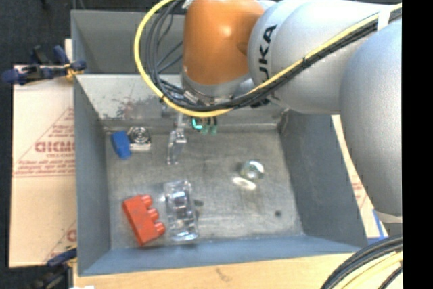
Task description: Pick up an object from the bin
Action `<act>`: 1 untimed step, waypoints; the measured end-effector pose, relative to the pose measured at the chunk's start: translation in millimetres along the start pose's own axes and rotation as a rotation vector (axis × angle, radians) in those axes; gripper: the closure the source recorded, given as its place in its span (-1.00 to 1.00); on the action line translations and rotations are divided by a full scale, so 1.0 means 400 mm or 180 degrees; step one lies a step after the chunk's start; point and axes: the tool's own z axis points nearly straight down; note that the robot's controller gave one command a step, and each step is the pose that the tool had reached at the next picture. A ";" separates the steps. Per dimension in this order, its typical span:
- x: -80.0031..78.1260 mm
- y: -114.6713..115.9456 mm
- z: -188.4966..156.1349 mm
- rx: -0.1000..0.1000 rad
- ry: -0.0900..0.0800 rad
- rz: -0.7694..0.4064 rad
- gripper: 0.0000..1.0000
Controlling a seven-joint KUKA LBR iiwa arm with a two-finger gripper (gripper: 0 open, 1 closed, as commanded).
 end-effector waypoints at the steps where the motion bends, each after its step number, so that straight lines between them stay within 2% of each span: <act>1: -0.039 -0.025 0.339 -0.0011 -0.0042 0.0319 -1.00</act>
Offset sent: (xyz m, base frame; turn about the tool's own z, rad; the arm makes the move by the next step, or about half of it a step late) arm 0.0121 -0.0103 -0.1377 0.1027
